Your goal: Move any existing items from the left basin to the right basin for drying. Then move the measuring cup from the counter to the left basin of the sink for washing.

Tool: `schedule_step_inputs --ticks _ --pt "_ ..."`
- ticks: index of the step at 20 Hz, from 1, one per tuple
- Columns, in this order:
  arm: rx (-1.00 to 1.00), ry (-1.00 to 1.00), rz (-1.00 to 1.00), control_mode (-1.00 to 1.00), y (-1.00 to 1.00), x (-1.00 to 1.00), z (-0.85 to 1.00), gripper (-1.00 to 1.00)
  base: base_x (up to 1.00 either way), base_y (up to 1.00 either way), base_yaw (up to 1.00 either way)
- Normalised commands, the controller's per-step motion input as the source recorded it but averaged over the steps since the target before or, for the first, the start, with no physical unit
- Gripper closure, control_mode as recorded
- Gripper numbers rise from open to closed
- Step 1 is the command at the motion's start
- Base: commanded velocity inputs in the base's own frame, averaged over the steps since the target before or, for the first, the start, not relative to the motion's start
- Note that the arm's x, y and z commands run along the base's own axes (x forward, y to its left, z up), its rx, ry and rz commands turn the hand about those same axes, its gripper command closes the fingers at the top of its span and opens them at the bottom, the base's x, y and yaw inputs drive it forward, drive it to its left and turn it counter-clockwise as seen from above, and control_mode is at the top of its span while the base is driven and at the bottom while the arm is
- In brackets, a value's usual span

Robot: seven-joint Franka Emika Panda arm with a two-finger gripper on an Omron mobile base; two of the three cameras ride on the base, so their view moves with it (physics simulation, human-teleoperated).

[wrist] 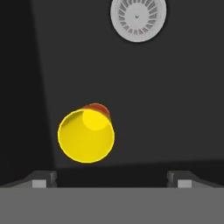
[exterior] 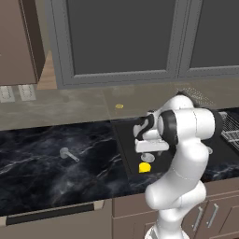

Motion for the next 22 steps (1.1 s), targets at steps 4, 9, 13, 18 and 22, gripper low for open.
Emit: schedule_step_inputs --ticks 4,9,13,18,22 --pt "0.00 0.04 0.00 -1.00 0.00 0.08 -0.23 -1.00 0.00 0.00 0.00" --pt "0.00 0.04 0.00 -1.00 0.00 0.07 -0.25 -1.00 0.00 0.00 0.00" --pt "0.00 0.04 0.00 -1.00 0.00 0.02 -0.23 -1.00 0.00 0.00 0.00" --pt "0.00 0.02 0.00 -1.00 0.00 0.00 -0.18 -1.00 0.00 0.00 0.00" --pt "0.00 0.00 0.00 -1.00 0.00 0.00 -0.11 -1.00 0.00 0.00 0.00"
